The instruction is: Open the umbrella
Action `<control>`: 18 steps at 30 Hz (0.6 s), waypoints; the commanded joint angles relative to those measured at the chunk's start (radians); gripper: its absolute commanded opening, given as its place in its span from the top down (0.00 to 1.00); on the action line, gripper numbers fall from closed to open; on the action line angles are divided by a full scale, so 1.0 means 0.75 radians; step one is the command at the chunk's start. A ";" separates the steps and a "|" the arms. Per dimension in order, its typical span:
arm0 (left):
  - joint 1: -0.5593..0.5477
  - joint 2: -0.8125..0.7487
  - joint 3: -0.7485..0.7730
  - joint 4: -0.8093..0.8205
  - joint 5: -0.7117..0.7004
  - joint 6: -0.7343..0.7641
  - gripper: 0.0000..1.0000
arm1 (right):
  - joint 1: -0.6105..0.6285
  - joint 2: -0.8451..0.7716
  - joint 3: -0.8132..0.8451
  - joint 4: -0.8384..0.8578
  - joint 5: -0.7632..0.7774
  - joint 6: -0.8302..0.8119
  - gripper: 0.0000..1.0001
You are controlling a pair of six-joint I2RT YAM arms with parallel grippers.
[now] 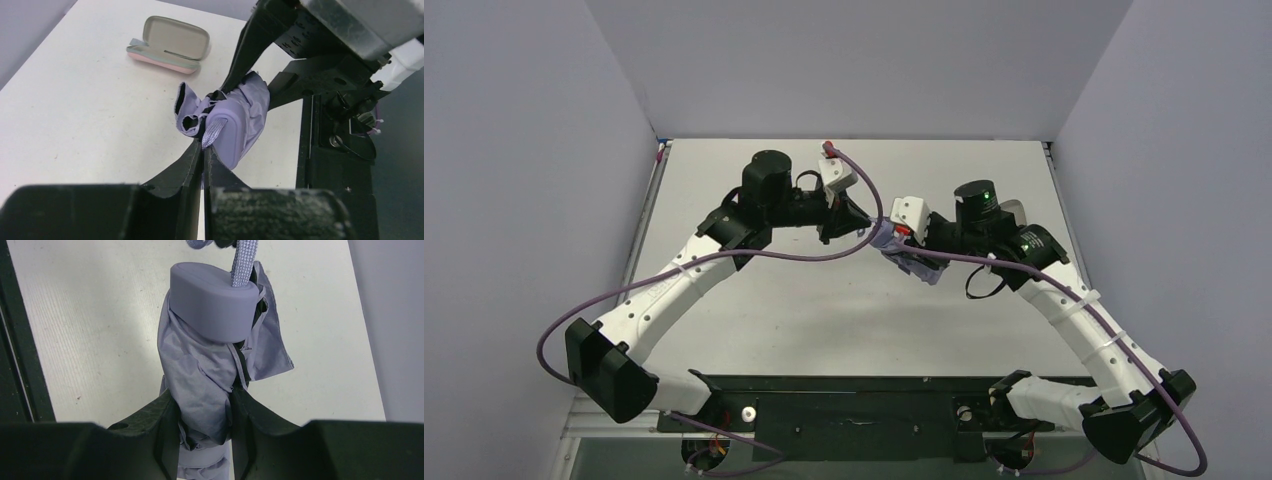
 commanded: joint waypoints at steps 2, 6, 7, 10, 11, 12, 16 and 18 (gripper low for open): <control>0.027 -0.074 0.036 0.057 -0.114 -0.010 1.00 | 0.006 -0.068 -0.043 0.084 0.032 -0.059 1.00; 0.056 -0.100 0.029 0.077 -0.111 -0.022 1.00 | 0.000 -0.062 -0.082 0.066 0.067 -0.082 1.00; 0.061 -0.102 0.027 0.080 -0.106 -0.033 1.00 | -0.006 -0.059 -0.088 0.061 0.073 -0.085 1.00; 0.097 -0.110 0.023 0.092 -0.090 -0.053 1.00 | -0.019 -0.056 -0.117 0.049 0.075 -0.103 1.00; 0.106 -0.112 0.022 0.094 -0.085 -0.056 1.00 | -0.026 -0.057 -0.123 0.047 0.078 -0.109 1.00; 0.122 -0.114 0.020 0.094 -0.084 -0.057 1.00 | -0.029 -0.059 -0.133 0.045 0.077 -0.115 1.00; 0.189 -0.123 0.005 0.108 -0.061 -0.071 1.00 | -0.067 -0.058 -0.154 0.022 0.072 -0.142 1.00; 0.232 -0.133 -0.010 0.134 -0.049 -0.086 1.00 | -0.093 -0.052 -0.162 0.003 0.060 -0.155 1.00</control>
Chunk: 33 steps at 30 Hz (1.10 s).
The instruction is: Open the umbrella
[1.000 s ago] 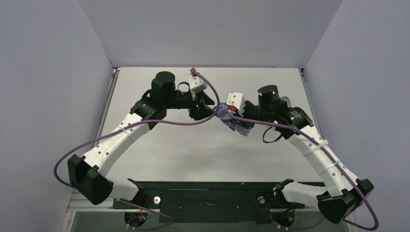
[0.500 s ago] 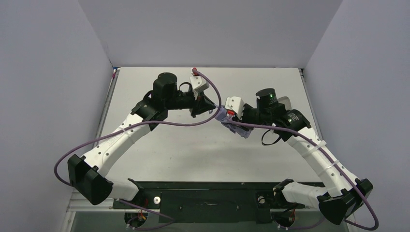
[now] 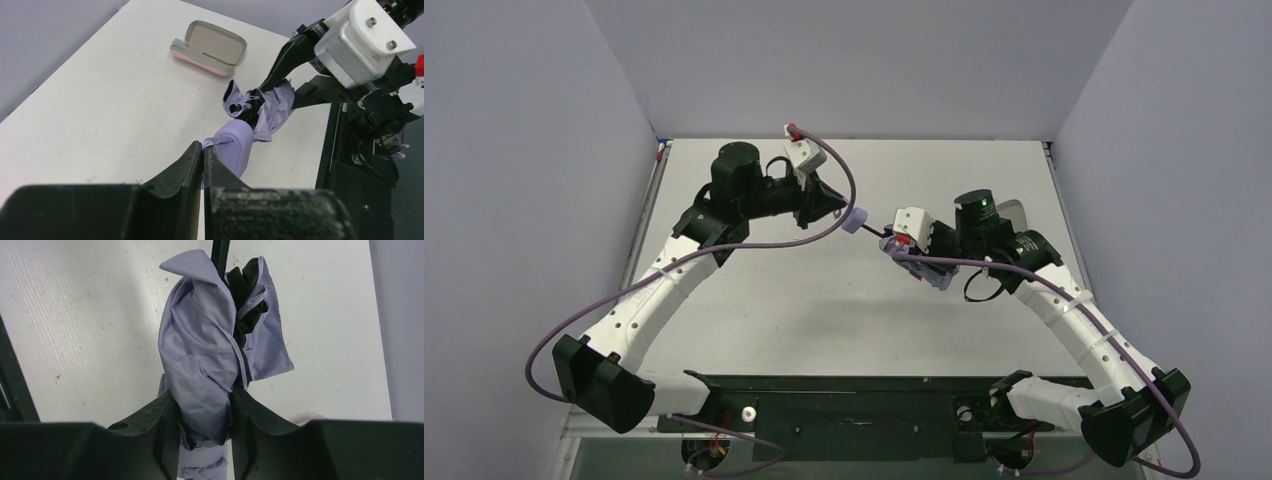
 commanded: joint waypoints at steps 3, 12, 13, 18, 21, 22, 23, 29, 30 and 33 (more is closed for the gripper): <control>0.140 -0.074 -0.020 0.145 0.012 -0.015 1.00 | -0.080 -0.021 -0.024 -0.062 -0.044 -0.082 1.00; 0.133 -0.147 -0.094 0.128 -0.014 0.324 0.20 | -0.142 0.138 0.081 -0.213 -0.260 0.001 1.00; 0.118 -0.163 -0.097 0.121 -0.012 0.360 0.18 | -0.156 0.178 0.112 -0.248 -0.290 0.033 1.00; -0.026 -0.213 -0.100 -0.119 -0.010 0.847 0.11 | -0.197 0.332 0.240 -0.358 -0.500 0.179 1.00; -0.170 -0.215 -0.110 -0.266 -0.039 1.087 0.05 | -0.210 0.423 0.334 -0.421 -0.580 0.250 1.00; -0.226 -0.199 -0.114 -0.321 -0.064 1.174 0.04 | -0.211 0.436 0.369 -0.437 -0.617 0.256 1.00; -0.255 -0.190 -0.114 -0.347 -0.081 1.219 0.04 | -0.209 0.459 0.381 -0.458 -0.647 0.265 1.00; -0.464 -0.088 -0.124 -0.362 -0.276 1.481 0.00 | -0.179 0.458 0.392 -0.473 -0.729 0.313 1.00; -0.489 -0.068 -0.129 -0.340 -0.315 1.500 0.01 | -0.172 0.456 0.383 -0.474 -0.736 0.317 1.00; -0.527 -0.024 -0.157 -0.288 -0.408 1.634 0.03 | -0.145 0.432 0.380 -0.481 -0.728 0.290 1.00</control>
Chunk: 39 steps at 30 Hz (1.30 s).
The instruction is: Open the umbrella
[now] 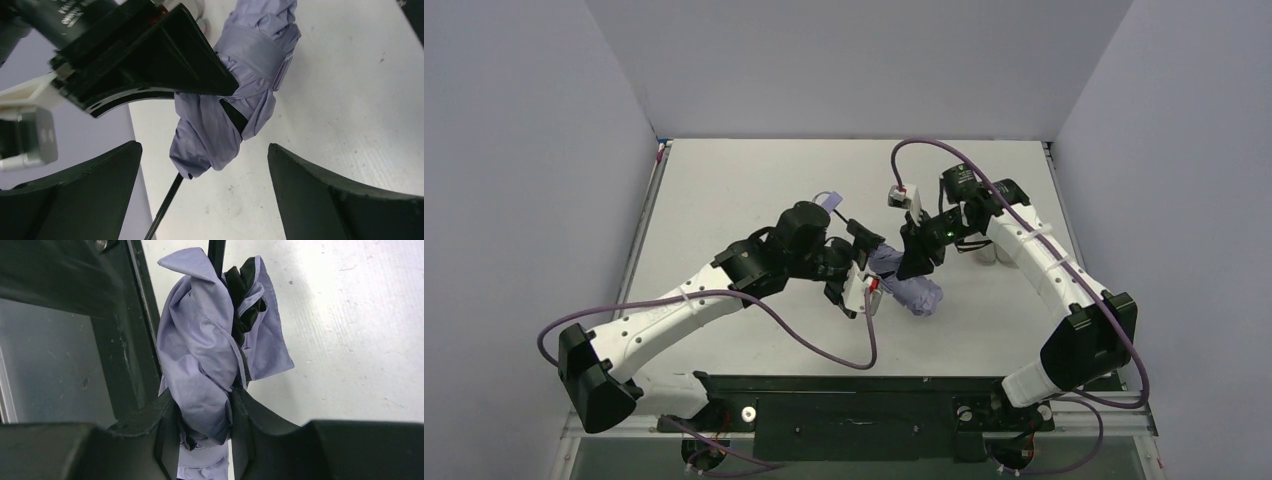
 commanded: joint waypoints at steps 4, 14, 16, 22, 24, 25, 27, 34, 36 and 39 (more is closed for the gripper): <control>-0.090 0.097 -0.047 0.117 -0.229 0.324 0.03 | 0.051 -0.066 0.064 -0.038 -0.127 -0.033 1.00; -0.142 0.178 -0.080 0.111 -0.314 0.464 0.50 | 0.099 -0.050 0.197 -0.191 -0.075 -0.225 0.96; -0.141 0.173 -0.078 0.118 -0.311 0.440 0.66 | 0.100 -0.057 0.205 -0.193 -0.060 -0.226 0.87; -0.136 0.141 -0.071 0.165 -0.329 0.246 0.97 | -0.016 -0.070 0.325 -0.078 -0.042 -0.054 0.34; -0.122 0.126 -0.064 0.203 -0.327 0.111 1.00 | -0.113 -0.086 0.367 0.108 -0.042 0.183 0.24; -0.110 0.121 -0.057 0.237 -0.329 0.001 1.00 | -0.147 -0.099 0.368 0.205 -0.021 0.283 0.20; -0.065 0.119 -0.021 0.286 -0.311 -0.230 1.00 | -0.263 -0.159 0.306 0.678 0.024 0.762 0.14; 0.226 0.205 0.226 0.489 -0.096 -1.257 1.00 | -0.531 -0.359 0.055 1.436 0.217 1.373 0.00; 0.313 0.226 0.264 0.581 -0.041 -1.464 1.00 | -0.541 -0.375 0.021 1.470 0.138 1.385 0.01; 0.371 0.251 0.297 0.775 0.002 -1.710 1.00 | -0.515 -0.427 -0.071 1.552 0.125 1.477 0.04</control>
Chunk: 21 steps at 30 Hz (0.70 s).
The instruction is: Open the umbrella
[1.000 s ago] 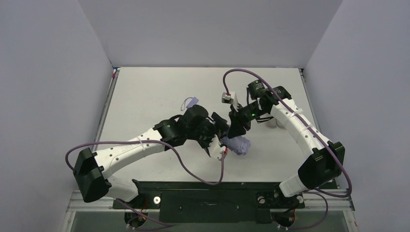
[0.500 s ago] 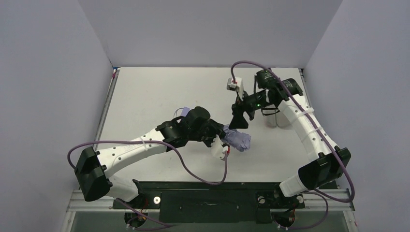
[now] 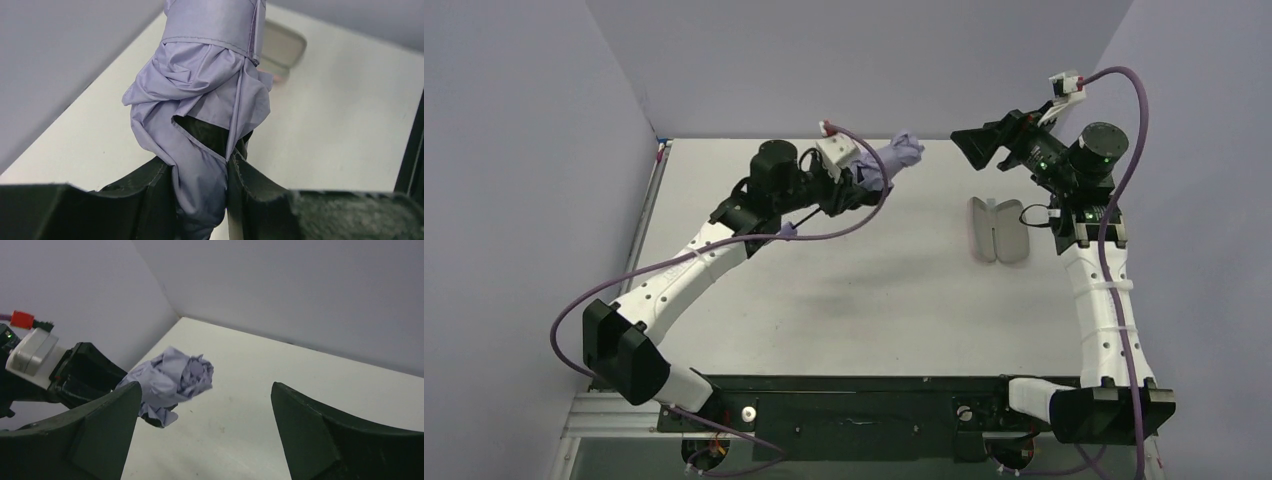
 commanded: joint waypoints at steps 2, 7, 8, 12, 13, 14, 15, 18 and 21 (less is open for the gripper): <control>0.099 0.010 0.135 0.507 0.199 -0.730 1.00 | 0.066 -0.127 -0.199 0.344 0.015 0.253 0.04; 0.129 0.037 0.135 0.736 0.304 -1.017 1.00 | 0.288 -0.194 -0.312 0.410 0.168 0.242 0.04; 0.129 0.047 0.134 0.765 0.321 -1.045 1.00 | 0.320 -0.187 -0.311 0.419 0.207 0.240 0.04; 0.126 0.062 0.119 0.883 0.398 -1.167 1.00 | 0.435 -0.141 -0.298 0.549 0.297 0.299 0.04; 0.125 0.060 0.117 0.905 0.417 -1.191 1.00 | 0.450 -0.129 -0.289 0.594 0.305 0.338 0.04; 0.125 0.059 0.112 0.916 0.425 -1.213 1.00 | 0.453 -0.108 -0.281 0.621 0.310 0.359 0.04; 0.125 0.059 0.109 0.936 0.440 -1.223 1.00 | 0.460 -0.097 -0.278 0.677 0.312 0.405 0.04; 0.118 0.060 0.105 0.984 0.474 -1.277 1.00 | 0.479 -0.047 -0.267 0.801 0.317 0.490 0.04; 0.102 0.066 0.109 1.033 0.501 -1.316 1.00 | 0.529 0.008 -0.235 0.821 0.346 0.494 0.04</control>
